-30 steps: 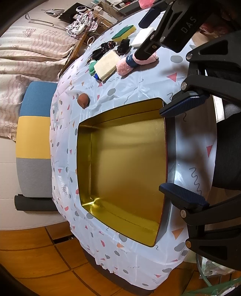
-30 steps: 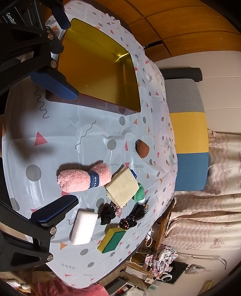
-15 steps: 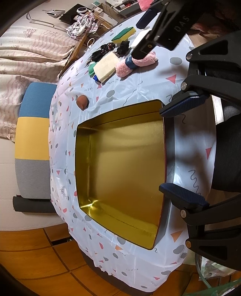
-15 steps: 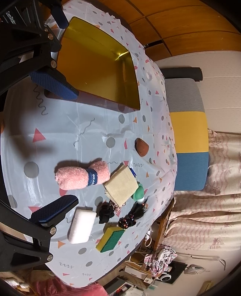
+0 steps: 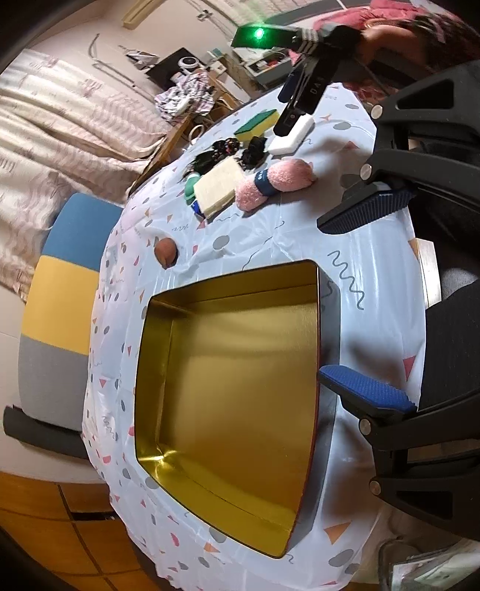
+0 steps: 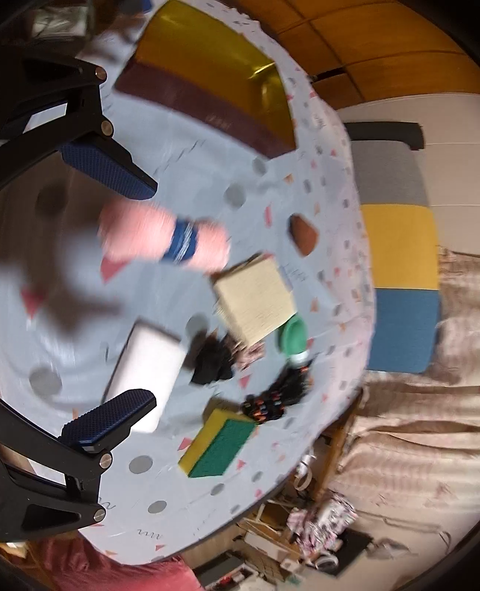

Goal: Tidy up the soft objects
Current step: 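Grasp the white sponge block with the right tool while the left tool grasps the pink towel roll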

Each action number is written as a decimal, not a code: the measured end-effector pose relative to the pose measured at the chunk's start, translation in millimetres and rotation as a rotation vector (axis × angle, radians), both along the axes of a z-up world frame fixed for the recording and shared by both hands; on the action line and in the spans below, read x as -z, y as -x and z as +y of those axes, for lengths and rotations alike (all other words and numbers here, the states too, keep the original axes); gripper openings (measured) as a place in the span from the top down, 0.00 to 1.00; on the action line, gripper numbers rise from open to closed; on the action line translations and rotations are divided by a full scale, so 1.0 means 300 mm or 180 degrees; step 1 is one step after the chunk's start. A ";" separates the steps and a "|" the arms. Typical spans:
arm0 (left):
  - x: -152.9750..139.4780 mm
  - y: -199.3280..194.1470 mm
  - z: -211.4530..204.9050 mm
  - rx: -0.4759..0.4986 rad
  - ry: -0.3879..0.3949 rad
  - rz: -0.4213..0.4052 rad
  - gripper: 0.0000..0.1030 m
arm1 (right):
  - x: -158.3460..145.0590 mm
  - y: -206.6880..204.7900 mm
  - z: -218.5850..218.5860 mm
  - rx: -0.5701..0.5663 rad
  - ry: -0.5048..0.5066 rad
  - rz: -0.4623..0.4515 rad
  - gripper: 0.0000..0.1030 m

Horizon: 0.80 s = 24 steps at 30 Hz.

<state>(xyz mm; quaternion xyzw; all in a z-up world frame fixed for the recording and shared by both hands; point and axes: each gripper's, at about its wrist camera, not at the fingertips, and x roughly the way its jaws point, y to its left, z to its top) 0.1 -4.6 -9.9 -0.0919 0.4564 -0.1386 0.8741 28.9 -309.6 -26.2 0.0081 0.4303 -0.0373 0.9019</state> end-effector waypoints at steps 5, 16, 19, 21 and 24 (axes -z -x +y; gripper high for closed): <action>-0.004 0.001 -0.045 0.0218 -0.0006 -0.0011 0.27 | 0.077 -0.047 -0.144 -0.0397 0.0299 0.0286 0.00; -0.021 0.002 -0.183 0.0693 -0.0092 -0.0065 0.27 | 0.181 -0.182 -0.264 -0.1286 0.0200 0.0814 0.00; -0.021 -0.002 -0.211 0.0771 -0.0072 -0.0027 0.27 | 0.209 -0.216 -0.277 -0.1291 0.0091 0.0908 0.06; -0.022 -0.011 -0.223 0.0789 -0.0046 0.0008 0.27 | 0.229 -0.227 -0.290 -0.1239 -0.0015 0.0946 0.16; -0.025 -0.034 -0.244 0.0792 -0.0008 0.0055 0.27 | 0.246 -0.221 -0.309 -0.1124 -0.0208 0.0929 0.21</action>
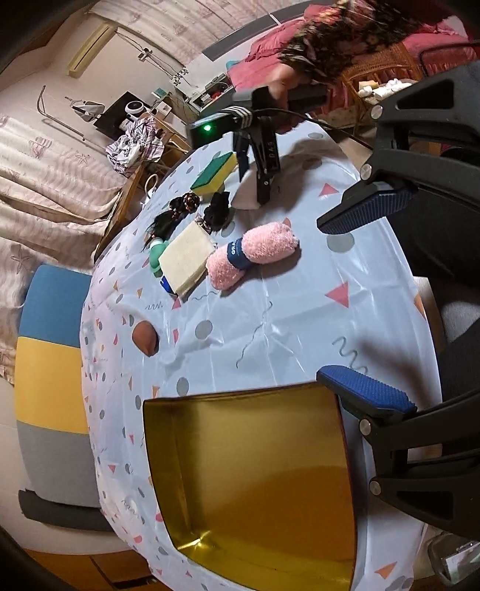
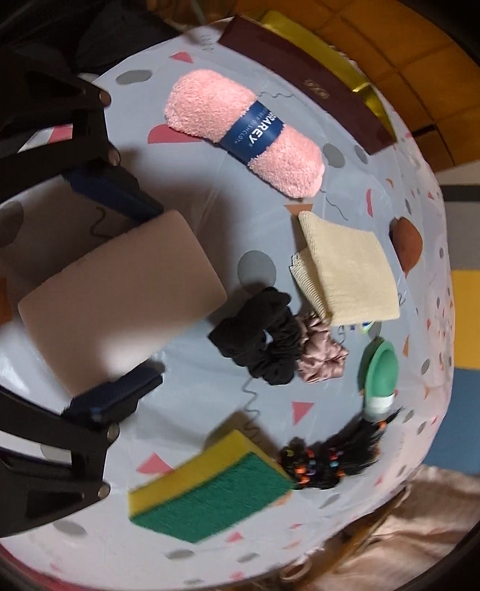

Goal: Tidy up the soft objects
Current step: 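Grasp the white sponge block with the right tool while the left tool grasps the pink towel roll, then carry the pink towel roll with the left tool into the gold tray and release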

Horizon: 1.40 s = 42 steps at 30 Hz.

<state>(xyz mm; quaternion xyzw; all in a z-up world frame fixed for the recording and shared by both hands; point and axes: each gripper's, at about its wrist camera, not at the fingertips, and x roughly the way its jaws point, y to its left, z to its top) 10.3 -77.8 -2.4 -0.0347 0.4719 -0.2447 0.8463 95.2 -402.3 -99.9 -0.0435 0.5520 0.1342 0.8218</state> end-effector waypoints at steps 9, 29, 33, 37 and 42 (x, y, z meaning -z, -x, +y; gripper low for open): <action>-0.006 -0.060 -0.144 0.0081 -0.0106 -0.0005 0.27 | -0.015 0.089 0.022 0.0859 -0.0240 -0.0235 0.30; 0.216 -0.329 -0.505 0.0284 -0.0690 0.0190 0.27 | -0.042 0.222 -0.016 0.1690 -0.0357 -0.0403 0.19; 0.261 -0.354 -0.514 0.0349 -0.0731 0.0194 0.44 | -0.037 0.218 0.014 0.1552 -0.0244 -0.0386 0.19; 0.261 -0.361 -0.472 0.0324 -0.0546 0.0260 0.63 | -0.029 0.214 0.048 0.1434 0.0015 -0.0403 0.25; 0.203 -0.349 -0.409 0.0270 -0.0355 0.0217 0.64 | -0.045 0.211 0.066 0.1426 -0.0042 -0.0467 0.34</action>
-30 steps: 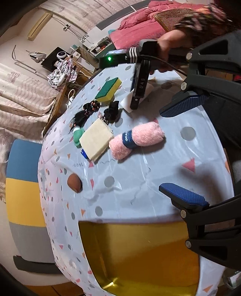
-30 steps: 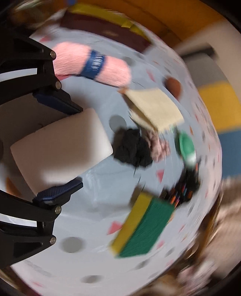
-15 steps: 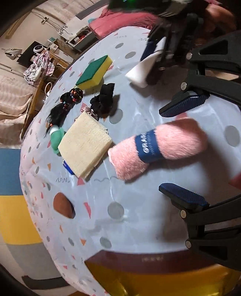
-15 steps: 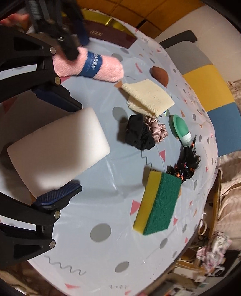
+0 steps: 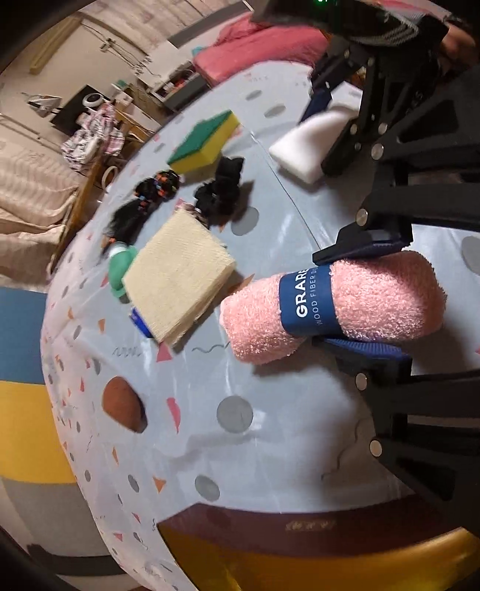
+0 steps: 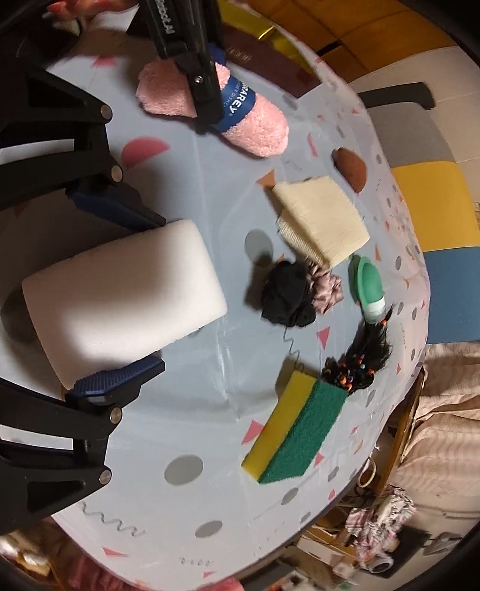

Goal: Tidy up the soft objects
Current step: 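Carry the pink towel roll with the left tool into the gold tray and release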

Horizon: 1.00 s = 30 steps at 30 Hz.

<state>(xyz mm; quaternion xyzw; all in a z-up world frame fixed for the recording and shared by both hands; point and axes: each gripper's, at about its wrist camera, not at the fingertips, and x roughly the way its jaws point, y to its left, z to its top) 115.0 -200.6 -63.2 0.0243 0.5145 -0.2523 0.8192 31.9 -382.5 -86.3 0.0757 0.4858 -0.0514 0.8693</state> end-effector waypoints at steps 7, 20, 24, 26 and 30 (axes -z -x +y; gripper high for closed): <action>-0.125 0.029 0.120 -0.0099 0.0239 -0.0217 0.64 | -0.033 -0.029 0.084 -0.0120 -0.0141 -0.0116 0.34; -0.226 -0.070 0.571 -0.0777 0.0351 -0.0267 0.64 | -0.035 -0.036 0.230 -0.0324 -0.0287 -0.0139 0.34; -0.201 -0.126 0.686 -0.0947 0.0247 -0.0206 0.64 | -0.050 -0.042 0.270 -0.0369 -0.0331 -0.0192 0.34; -0.178 -0.159 0.742 -0.0995 0.0118 -0.0159 0.64 | -0.055 -0.046 0.290 -0.0382 -0.0340 -0.0194 0.34; -0.125 -0.236 0.843 -0.1064 -0.0257 -0.0118 0.64 | -0.065 -0.050 0.330 -0.0393 -0.0370 -0.0220 0.34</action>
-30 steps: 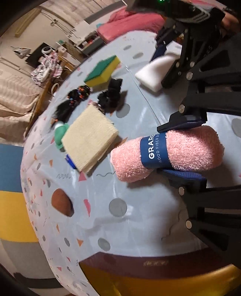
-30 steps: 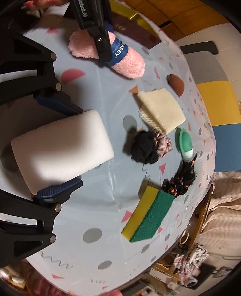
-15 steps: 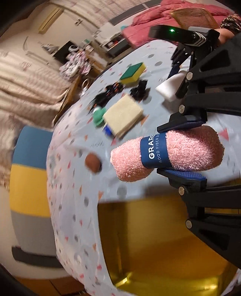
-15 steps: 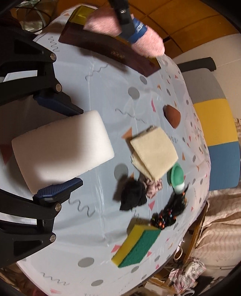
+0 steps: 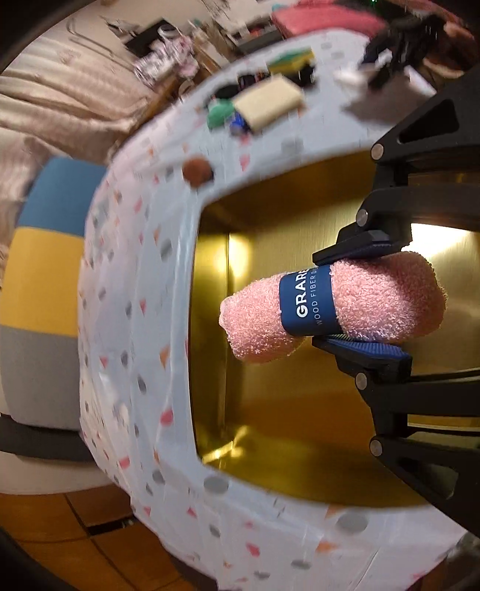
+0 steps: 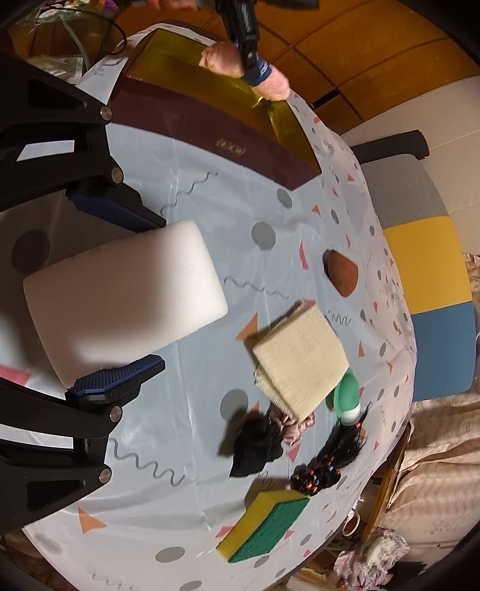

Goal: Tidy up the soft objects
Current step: 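Carry the pink towel roll with the left tool into the gold tray and release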

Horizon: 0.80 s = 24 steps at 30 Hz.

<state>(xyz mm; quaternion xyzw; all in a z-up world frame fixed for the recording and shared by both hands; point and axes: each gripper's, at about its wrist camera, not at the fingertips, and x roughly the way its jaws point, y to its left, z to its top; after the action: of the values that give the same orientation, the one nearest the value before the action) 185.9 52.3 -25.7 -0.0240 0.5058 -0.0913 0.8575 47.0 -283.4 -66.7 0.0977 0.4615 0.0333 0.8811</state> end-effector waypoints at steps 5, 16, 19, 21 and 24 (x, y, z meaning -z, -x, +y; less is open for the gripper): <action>0.045 -0.082 0.115 -0.0162 -0.0259 0.0021 0.64 | -0.004 -0.003 0.037 -0.0015 -0.0016 0.0011 0.34; 0.098 -0.164 0.202 -0.0427 -0.1059 -0.0058 0.57 | -0.012 -0.003 0.077 0.0024 -0.0100 0.0036 0.34; 0.064 -0.139 0.222 -0.0497 -0.0969 -0.0139 0.56 | -0.015 -0.005 0.087 0.0021 -0.0105 0.0030 0.34; 0.036 -0.114 0.242 -0.0581 -0.0828 -0.0212 0.56 | -0.019 -0.008 0.095 0.0013 -0.0114 0.0019 0.34; -0.009 -0.042 0.268 -0.0759 -0.0540 -0.0375 0.56 | -0.030 -0.015 0.109 -0.0001 -0.0145 -0.0006 0.34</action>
<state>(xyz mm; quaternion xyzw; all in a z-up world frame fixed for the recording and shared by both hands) 198.6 132.7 -23.0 -0.0061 0.4541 0.0530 0.8894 51.6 -250.6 -57.9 0.1176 0.4597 0.0441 0.8791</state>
